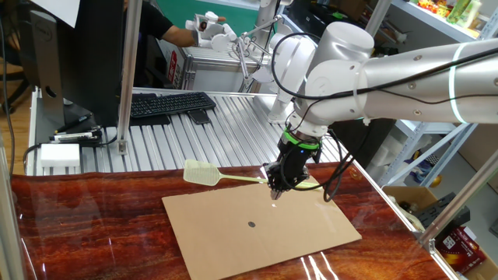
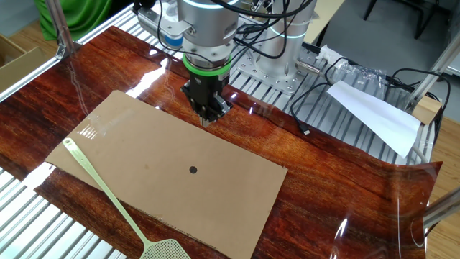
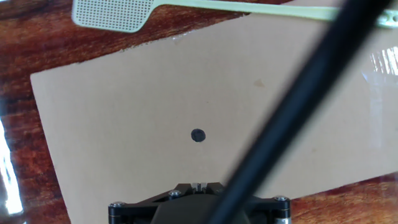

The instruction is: Swat with a flyswatter

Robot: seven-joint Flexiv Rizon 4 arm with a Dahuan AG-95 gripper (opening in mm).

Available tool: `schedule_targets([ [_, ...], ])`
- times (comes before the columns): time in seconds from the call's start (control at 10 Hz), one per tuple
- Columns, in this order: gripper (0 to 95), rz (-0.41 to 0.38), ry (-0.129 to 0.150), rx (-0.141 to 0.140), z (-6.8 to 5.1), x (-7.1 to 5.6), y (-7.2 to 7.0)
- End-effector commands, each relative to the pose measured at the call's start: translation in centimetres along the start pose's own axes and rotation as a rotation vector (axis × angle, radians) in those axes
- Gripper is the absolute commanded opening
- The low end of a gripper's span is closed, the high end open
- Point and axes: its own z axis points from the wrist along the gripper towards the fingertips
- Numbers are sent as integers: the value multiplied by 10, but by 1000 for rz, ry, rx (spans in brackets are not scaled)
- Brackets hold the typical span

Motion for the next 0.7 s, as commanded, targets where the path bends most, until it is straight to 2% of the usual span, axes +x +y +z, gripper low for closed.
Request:
schedule_targets([
  [0.1, 0, 0, -7, 21, 6, -4, -4],
  [0.5, 0, 2, 1, 21, 18, -27, -18],
  [0.7, 0, -3, 1, 22, 27, -43, -26],
])
